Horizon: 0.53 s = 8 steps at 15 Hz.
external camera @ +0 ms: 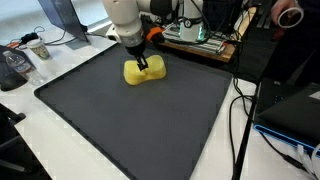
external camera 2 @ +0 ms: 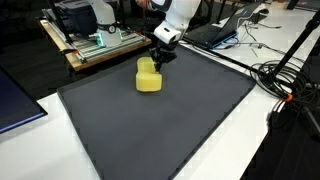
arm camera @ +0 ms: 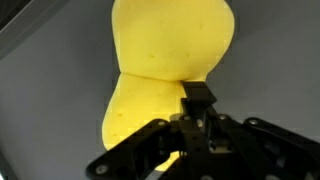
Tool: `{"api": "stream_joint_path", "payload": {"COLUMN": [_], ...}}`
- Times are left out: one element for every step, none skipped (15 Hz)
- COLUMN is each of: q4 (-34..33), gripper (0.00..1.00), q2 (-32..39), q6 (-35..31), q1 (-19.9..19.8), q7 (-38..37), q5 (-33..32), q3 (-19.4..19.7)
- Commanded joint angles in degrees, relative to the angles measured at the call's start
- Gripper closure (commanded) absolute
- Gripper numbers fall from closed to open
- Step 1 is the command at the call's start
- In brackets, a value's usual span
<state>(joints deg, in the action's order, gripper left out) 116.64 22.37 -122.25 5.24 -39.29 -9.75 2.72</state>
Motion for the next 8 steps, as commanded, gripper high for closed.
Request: {"api": "stream_joint_path", "payload": {"q4": [4.19, 4.07, 4.01, 4.01, 4.02, 3.97, 3.87, 3.82], "gripper": [0.97, 0.97, 0.97, 0.97, 0.97, 0.97, 0.97, 0.97], "q2": [1.71, 1.61, 1.61, 1.58, 1.57, 1.59, 1.58, 1.51], "q6": [-3.64, -3.72, -3.71, -3.73, -3.75, -3.72, -3.67, -3.67], "q1": [-0.66, -0.67, -0.69, -0.65, -0.59, -0.59, -0.65, -0.62], "q7": [1.22, 1.24, 1.32, 1.26, 1.18, 1.21, 1.31, 1.22], "q5": [1.54, 1.58, 1.66, 1.57, 1.40, 1.37, 1.50, 1.49], "q3": [0.62, 0.63, 0.62, 0.66, 0.72, 0.74, 0.72, 0.73]}}
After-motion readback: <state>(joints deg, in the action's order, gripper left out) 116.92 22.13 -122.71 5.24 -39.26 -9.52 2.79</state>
